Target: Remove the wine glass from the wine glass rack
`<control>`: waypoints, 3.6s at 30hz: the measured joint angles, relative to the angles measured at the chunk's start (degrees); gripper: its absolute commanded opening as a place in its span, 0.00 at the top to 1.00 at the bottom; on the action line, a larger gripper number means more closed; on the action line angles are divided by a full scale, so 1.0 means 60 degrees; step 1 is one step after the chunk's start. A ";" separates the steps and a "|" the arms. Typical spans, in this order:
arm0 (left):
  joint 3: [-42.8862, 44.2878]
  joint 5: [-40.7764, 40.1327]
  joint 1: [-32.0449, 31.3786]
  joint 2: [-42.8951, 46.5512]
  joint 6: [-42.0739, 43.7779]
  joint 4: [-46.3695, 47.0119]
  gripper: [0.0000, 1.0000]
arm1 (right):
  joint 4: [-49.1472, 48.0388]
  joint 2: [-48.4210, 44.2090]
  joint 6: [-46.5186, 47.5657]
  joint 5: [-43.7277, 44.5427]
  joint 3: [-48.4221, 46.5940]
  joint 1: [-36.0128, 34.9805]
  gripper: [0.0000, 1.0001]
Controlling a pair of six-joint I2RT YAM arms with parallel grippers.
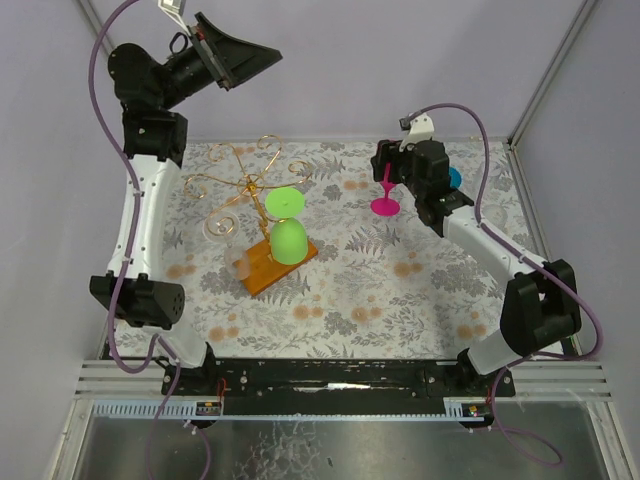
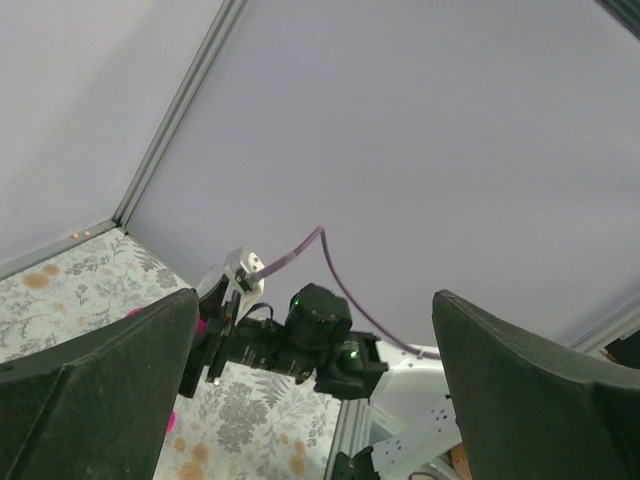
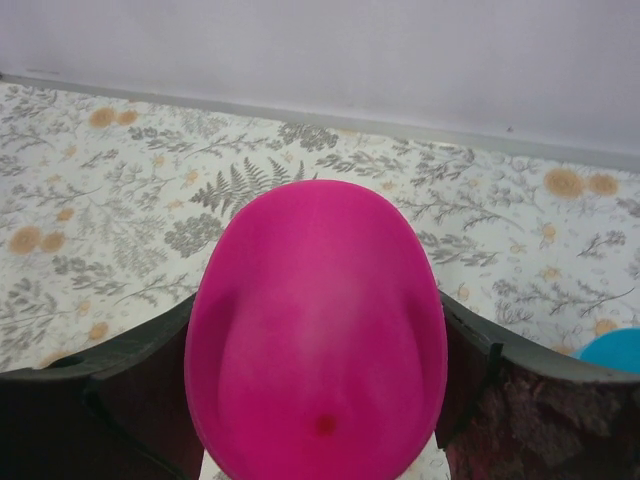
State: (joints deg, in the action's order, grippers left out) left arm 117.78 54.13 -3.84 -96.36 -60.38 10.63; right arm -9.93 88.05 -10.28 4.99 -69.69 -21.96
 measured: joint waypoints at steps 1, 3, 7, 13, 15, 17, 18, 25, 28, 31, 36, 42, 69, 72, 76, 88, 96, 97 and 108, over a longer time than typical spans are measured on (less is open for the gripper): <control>0.0000 0.0007 0.0127 0.0022 -0.0222 0.0095 0.00 | -0.0484 -0.0004 0.0157 0.0066 0.0280 -0.0047 0.47; 0.0000 0.0022 0.0346 0.0084 -0.0568 0.0189 0.00 | -0.1286 -0.0004 0.0430 0.0266 0.0794 -0.0066 0.48; 0.0000 0.0047 0.0605 0.0255 -0.0984 0.0233 0.00 | -0.2488 0.0117 0.0841 0.0583 0.1297 -0.0062 0.47; 0.0000 0.0313 0.0667 0.0550 -0.1268 0.0233 0.00 | -0.4058 0.0667 0.1326 0.0867 0.1494 -0.0062 0.44; 0.0000 0.0401 0.0667 0.0630 -0.1337 0.0233 0.00 | -0.4521 0.0882 0.1453 0.0958 0.1632 -0.0062 0.44; -0.0004 0.0433 0.0667 0.0703 -0.1366 0.0229 0.00 | -0.5016 0.1082 0.1559 0.1056 0.1872 -0.0062 0.44; -0.0004 0.0444 0.0667 0.0739 -0.1370 0.0226 0.00 | -0.5198 0.1151 0.1599 0.1093 0.1982 -0.0062 0.44; 0.0000 0.0532 0.0667 0.0838 -0.1351 0.0168 0.00 | -0.6659 0.1734 0.1643 0.1362 0.2969 -0.0062 0.40; 0.0000 0.0586 0.0667 0.0838 -0.1311 0.0106 0.00 | -0.7180 0.1920 0.1632 0.1490 0.3275 -0.0062 0.37; 0.0000 0.0619 0.0667 0.0841 -0.1257 0.0044 0.00 | -0.7748 0.2102 0.1606 0.1570 0.3555 -0.0062 0.32; 0.0000 0.0714 0.0667 0.0860 -0.1169 0.0004 0.00 | -0.8488 0.2401 0.1512 0.1749 0.3934 -0.0062 0.17; -0.0004 0.0823 0.0667 0.1024 -0.1096 -0.0004 0.00 | -0.9191 0.2783 0.1413 0.1931 0.4284 -0.0062 0.03; -0.0539 0.0911 0.0736 0.1366 -0.1042 0.0197 0.00 | -0.9398 -0.1144 0.2171 0.1829 0.4980 -0.0062 0.01; -0.0248 0.0900 0.1100 0.1118 -0.0841 0.0186 0.00 | -0.7664 -0.2109 0.1814 0.1552 0.4146 -0.0062 0.01; 0.0302 0.0874 0.2033 0.0474 -0.0787 0.0189 0.00 | -0.3679 -0.2324 0.0739 0.0237 0.1031 -0.0018 0.00; -0.0047 0.1304 0.4419 -0.0576 -0.0291 -0.0488 0.00 | 0.3741 -0.0834 -0.4452 -0.5446 -0.4750 -0.0022 0.23; 0.0299 0.0849 0.4521 -0.0226 0.3588 -0.4736 0.00 | 0.4838 -0.0783 -0.6776 -0.6994 -0.3308 -0.0029 0.24; 0.0288 0.0637 0.4524 -0.0066 0.4142 -0.5359 0.00 | 0.4838 -0.0805 -0.6954 -0.7089 -0.3282 -0.0044 0.24; -0.2306 -0.0871 0.4856 0.3585 0.7089 -0.7712 0.00 | 0.4772 -0.1031 -0.8131 -0.7526 -0.3089 -0.1173 0.30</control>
State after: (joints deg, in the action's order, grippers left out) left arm 103.94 48.90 25.30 -74.85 -17.85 -35.64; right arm 18.70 81.87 -59.07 -40.16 -88.23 -28.99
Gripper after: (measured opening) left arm 0.997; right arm 0.733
